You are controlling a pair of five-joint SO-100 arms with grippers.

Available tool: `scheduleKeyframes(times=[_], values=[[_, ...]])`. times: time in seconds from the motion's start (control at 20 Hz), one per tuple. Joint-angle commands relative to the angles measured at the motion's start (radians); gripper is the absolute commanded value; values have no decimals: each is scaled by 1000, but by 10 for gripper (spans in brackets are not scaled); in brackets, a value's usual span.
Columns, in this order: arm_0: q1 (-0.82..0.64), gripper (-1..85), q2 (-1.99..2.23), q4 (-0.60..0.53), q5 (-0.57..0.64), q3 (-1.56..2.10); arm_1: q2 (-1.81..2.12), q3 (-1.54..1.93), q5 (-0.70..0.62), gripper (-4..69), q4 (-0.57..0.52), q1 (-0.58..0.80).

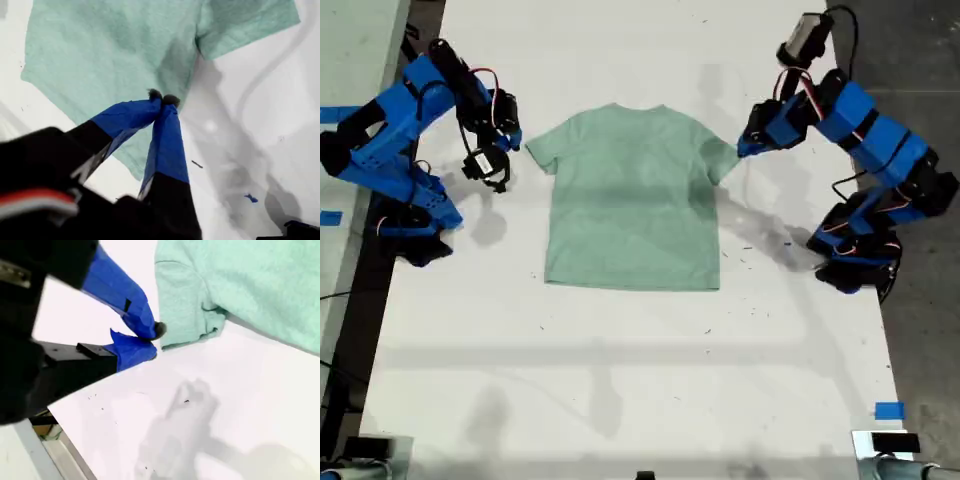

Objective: Fold tshirt

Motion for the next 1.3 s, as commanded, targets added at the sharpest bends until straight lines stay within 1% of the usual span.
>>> scheduleKeyframes(times=[0.0, 0.25, 0.35, 0.55, 0.6, 0.65, 0.7, 0.8, 0.9, 1.0, 1.25], values=[[-83, 0, -114, 51, 71, -190, -83, -166, -75, -2, 15, 60], [-187, 0, -325, 137, 150, -465, -249, -400, -163, -2, 72, 140], [-195, 0, -382, 169, 163, -549, -288, -456, -189, -2, 84, 166], [-183, 0, -393, 166, 164, -551, -295, -457, -249, 5, 84, 192], [-183, 0, -394, 163, 164, -551, -295, -451, -264, 59, 81, 196], [-181, 0, -396, 161, 164, -549, -293, -439, -278, 169, 75, 202], [-179, 0, -397, 158, 164, -549, -296, -426, -295, 222, 71, 212], [-175, 0, -402, 155, 164, -549, -304, -383, -318, 266, 51, 229], [-167, 0, -405, 149, 164, -543, -307, -305, -345, 281, -9, 241], [-163, 0, -405, 143, 163, -534, -311, -206, -377, 281, -100, 245], [-158, 0, -407, 130, 161, -515, -362, 67, -457, 281, -383, 276]])
